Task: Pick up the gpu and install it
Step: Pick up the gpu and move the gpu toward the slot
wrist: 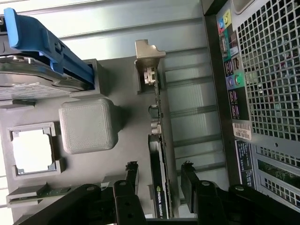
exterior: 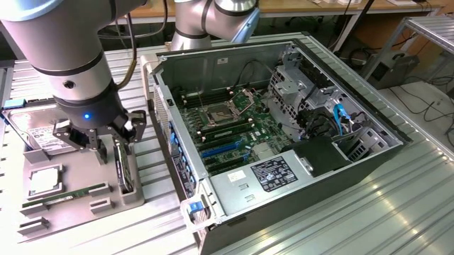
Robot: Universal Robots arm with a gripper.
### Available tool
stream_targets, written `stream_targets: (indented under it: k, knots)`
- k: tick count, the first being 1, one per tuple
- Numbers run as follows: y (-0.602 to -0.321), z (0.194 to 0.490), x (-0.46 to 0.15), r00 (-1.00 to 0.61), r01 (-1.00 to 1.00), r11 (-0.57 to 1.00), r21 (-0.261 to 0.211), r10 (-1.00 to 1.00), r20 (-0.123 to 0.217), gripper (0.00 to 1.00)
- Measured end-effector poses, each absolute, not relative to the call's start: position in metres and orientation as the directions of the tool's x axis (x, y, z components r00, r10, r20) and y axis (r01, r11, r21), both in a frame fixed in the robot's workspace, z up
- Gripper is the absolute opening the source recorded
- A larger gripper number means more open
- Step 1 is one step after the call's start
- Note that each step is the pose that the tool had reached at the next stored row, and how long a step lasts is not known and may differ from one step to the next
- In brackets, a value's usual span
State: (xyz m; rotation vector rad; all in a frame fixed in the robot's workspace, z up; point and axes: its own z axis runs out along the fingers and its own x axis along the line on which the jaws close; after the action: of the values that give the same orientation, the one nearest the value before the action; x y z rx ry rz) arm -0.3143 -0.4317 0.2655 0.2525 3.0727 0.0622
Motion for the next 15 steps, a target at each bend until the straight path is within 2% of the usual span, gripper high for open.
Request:
stream_targets:
  k: [15]
  knots:
    - [-0.429, 0.250, -0.315, -0.983, 0.167, 0.985, 0.047, 0.170, -0.068, 0.50]
